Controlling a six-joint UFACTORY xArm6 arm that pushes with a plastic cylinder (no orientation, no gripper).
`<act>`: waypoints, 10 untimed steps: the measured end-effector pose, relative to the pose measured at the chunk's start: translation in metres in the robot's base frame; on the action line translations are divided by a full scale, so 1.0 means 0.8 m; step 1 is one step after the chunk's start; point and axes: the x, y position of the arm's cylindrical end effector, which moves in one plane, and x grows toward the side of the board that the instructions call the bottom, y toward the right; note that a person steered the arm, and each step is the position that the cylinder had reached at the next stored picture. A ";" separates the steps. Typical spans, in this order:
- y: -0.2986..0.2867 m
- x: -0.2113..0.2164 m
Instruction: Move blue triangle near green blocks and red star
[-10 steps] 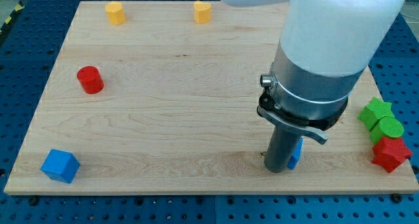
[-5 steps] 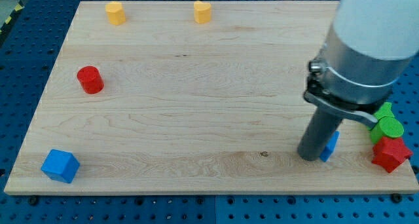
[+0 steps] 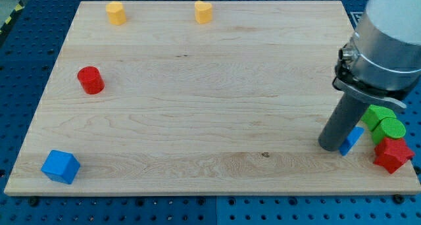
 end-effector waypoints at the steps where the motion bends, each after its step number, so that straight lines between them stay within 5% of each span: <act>1: -0.003 -0.011; 10: 0.048 -0.036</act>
